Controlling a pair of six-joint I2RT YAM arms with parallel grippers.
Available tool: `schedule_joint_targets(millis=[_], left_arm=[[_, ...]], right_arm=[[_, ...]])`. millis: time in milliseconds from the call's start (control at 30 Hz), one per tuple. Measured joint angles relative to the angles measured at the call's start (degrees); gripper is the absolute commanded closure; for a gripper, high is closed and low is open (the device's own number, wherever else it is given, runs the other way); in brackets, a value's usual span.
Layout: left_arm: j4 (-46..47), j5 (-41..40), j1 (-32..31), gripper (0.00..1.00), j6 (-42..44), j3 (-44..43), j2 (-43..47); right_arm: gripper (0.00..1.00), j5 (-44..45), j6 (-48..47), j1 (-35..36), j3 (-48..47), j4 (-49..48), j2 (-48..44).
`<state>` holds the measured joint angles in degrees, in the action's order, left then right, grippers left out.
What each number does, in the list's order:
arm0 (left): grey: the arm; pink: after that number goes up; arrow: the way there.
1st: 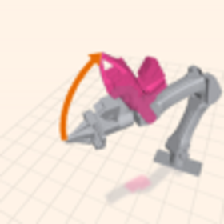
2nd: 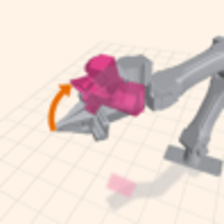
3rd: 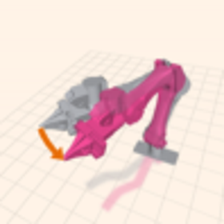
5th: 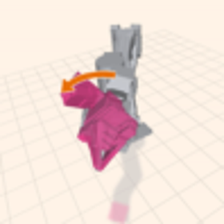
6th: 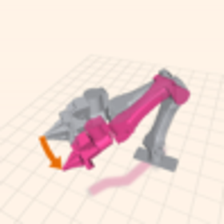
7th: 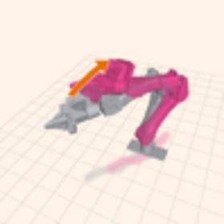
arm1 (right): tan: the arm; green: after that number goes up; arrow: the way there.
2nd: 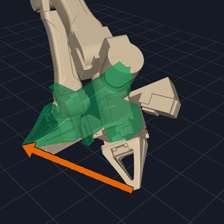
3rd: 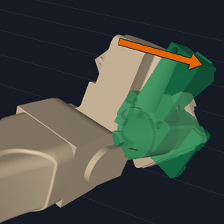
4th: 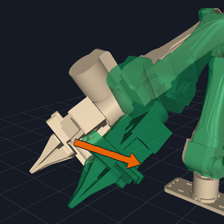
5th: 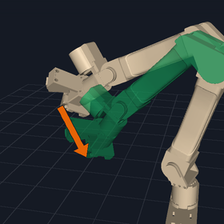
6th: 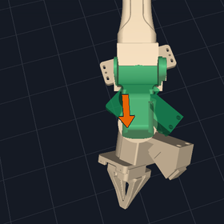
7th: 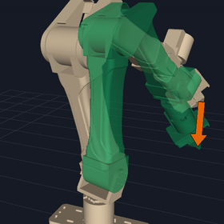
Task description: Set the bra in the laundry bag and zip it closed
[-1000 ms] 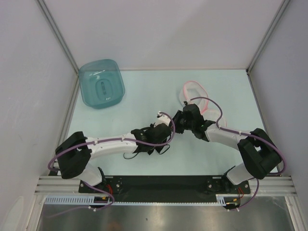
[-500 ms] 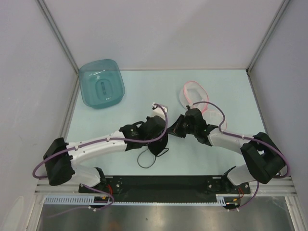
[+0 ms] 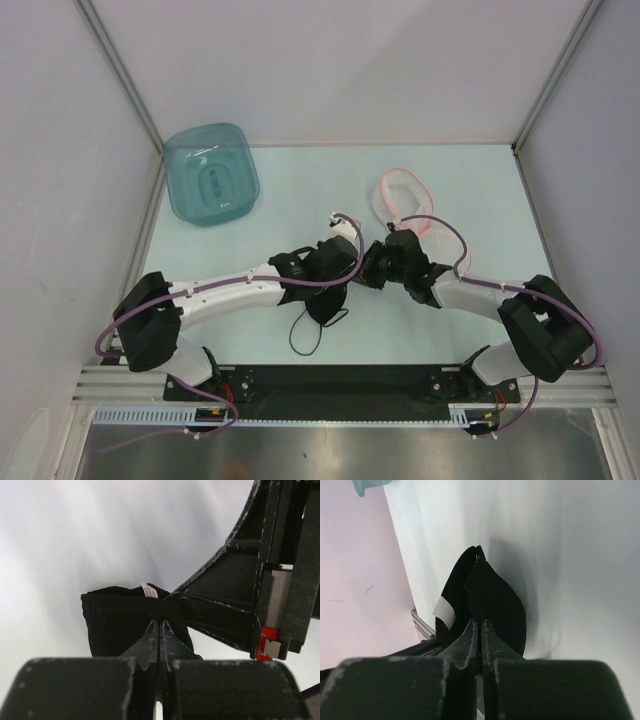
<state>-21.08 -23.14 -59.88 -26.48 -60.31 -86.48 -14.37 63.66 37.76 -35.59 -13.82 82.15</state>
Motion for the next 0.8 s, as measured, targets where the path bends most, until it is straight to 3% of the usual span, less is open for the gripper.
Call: schedule_joint_targets(millis=[100, 200, 367, 800], left_arm=[[1.33, 1.18, 0.72, 1.0, -0.26, 0.66, -0.26], [2.8, 2.1, 1.27, 1.0, -0.52, 1.01, -0.42], [4.61, 2.86, 1.68, 1.0, -0.76, 1.01, -0.92], [8.33, 7.15, 2.16, 1.0, -2.08, 1.01, -4.96]], right_arm=[[1.0, -0.26, 0.17, -0.15, 0.81, -0.83, 0.07], [0.91, -1.11, 0.24, -0.57, 1.38, -1.68, 0.26], [0.58, -1.86, 0.07, -0.98, 2.58, -2.34, 0.11], [0.24, -0.5, -6.6, -2.36, 6.88, 7.26, -9.81]])
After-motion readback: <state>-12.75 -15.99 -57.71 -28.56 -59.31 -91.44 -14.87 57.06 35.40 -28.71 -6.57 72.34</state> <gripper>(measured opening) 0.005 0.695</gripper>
